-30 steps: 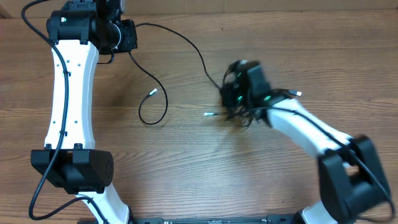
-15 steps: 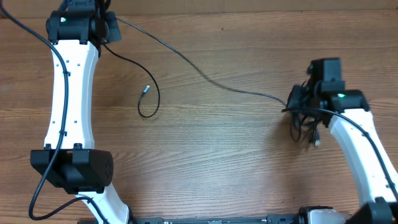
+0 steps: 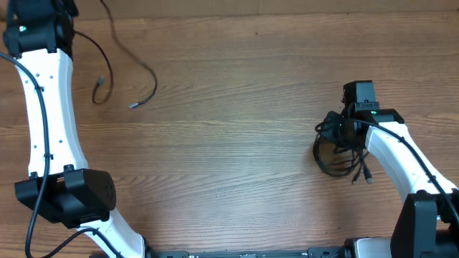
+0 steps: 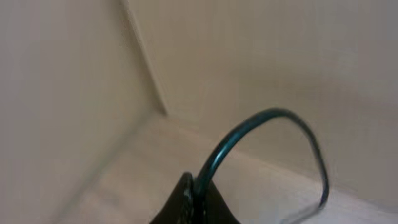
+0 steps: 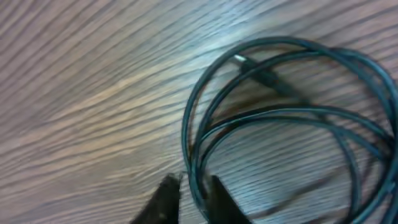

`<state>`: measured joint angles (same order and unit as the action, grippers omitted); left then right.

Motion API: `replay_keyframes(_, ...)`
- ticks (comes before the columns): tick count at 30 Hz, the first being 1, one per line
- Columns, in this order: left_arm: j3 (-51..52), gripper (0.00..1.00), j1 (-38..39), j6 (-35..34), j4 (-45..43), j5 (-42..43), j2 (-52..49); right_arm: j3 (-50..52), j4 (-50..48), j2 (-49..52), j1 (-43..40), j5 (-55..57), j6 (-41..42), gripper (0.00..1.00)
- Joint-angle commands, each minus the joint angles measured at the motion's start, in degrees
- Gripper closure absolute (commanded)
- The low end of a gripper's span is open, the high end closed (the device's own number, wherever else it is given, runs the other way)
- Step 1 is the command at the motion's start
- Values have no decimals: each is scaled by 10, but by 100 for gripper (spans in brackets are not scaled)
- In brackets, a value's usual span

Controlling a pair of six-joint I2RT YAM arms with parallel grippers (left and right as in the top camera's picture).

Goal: Untangle cables

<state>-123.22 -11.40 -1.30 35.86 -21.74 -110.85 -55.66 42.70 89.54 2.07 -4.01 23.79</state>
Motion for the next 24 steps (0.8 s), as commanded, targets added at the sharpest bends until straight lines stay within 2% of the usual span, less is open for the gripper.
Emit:
replay_keyframes(1,-16,96,-28,69,-87,53,4,3,-1,1,2,-42,4,79)
replay_keyframes(4,-16,96,-66,67,-165,113,-23,3,5,1,2,-68,4,62)
replay_keyframes(6,-16,96,-89,62,-180,112,-53,3,7,1,2,-91,4,35)
replay_keyframes(7,-16,96,-101,59,-179,111,-72,3,6,1,2,-105,4,26)
replay_keyframes(10,-16,96,-122,44,-172,105,-113,3,5,1,2,-131,4,15)
replay_keyframes(13,-16,96,-143,-23,-143,104,-171,3,5,1,2,-166,4,0)
replay_keyframes(17,-16,96,-160,-118,-74,105,-230,2,5,1,2,-189,4,0)
replay_keyframes(18,-16,93,-161,-130,-58,106,-238,2,4,1,2,-188,4,0)
replay_keyframes(20,-16,69,-164,-136,-26,103,-245,1,2,1,2,-188,4,0)
replay_keyframes(22,-16,54,-165,-166,-3,52,-244,0,-2,1,2,-188,4,0)
replay_keyframes(24,-16,33,-167,-190,15,16,-239,0,-4,1,2,-188,4,0)
